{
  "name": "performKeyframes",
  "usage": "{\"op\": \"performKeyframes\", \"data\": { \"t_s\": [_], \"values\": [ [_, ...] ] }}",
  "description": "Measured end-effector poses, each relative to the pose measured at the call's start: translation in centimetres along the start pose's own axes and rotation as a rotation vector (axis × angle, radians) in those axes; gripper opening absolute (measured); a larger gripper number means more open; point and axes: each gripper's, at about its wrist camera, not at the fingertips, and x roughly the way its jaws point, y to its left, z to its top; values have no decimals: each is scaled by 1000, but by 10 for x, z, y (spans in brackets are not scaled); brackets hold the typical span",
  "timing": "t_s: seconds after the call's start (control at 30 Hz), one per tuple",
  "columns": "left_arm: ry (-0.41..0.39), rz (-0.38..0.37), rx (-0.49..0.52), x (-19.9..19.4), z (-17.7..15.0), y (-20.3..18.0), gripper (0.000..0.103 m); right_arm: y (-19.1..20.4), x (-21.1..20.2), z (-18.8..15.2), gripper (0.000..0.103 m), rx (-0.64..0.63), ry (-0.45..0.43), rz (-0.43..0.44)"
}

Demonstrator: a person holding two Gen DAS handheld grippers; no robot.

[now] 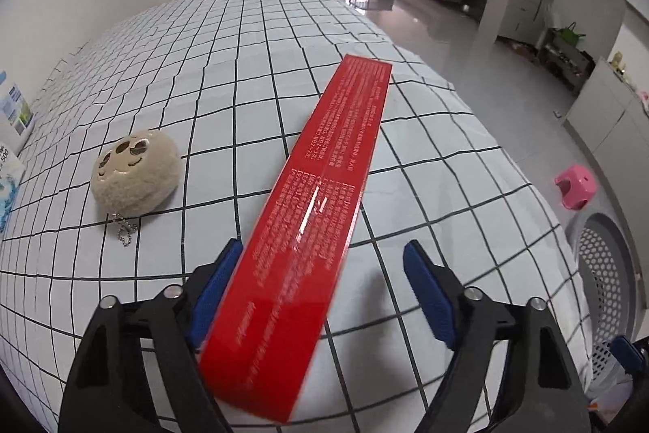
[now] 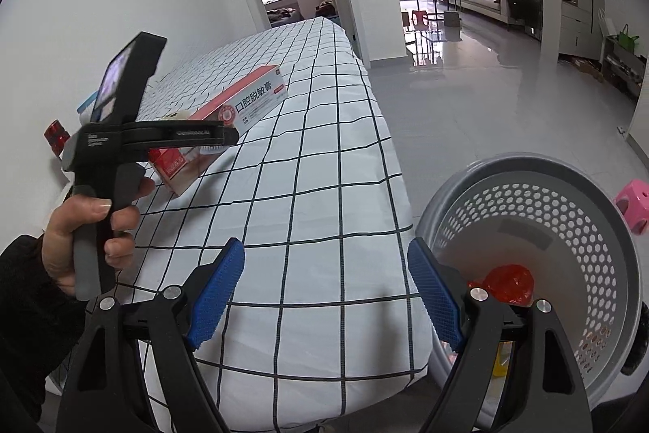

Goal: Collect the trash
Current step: 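Grasp the red toothpaste box at its end with the left gripper, then grasp the beige plush ball with the right gripper while the left gripper holds the box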

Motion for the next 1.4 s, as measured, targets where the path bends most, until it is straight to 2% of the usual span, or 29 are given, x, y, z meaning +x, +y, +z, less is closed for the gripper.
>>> {"op": "performKeyframes", "data": {
  "t_s": [0.17, 0.27, 0.57, 0.83, 1.07, 1.4],
  "values": [
    [27, -5, -5, 10, -2, -2, 49, -2, -1, -1, 79, 4, 1, -1],
    [12, 3, 12, 10, -6, -4, 35, -1, -1, 0, 79, 4, 1, -3],
    [-26, -31, -8, -9, -20, 6, 34, 6, 5, 2, 79, -11, 8, -9],
    [-169, -1, -20, -71, -35, 42, 34, 28, 21, 12, 79, -43, 29, 36],
    [-258, 99, -64, -115, -59, 98, 34, 74, 52, 45, 79, -110, 41, 112],
    [-293, 176, -174, -139, -91, 162, 34, 168, 128, 95, 79, -244, 92, 204]
  ]
}}
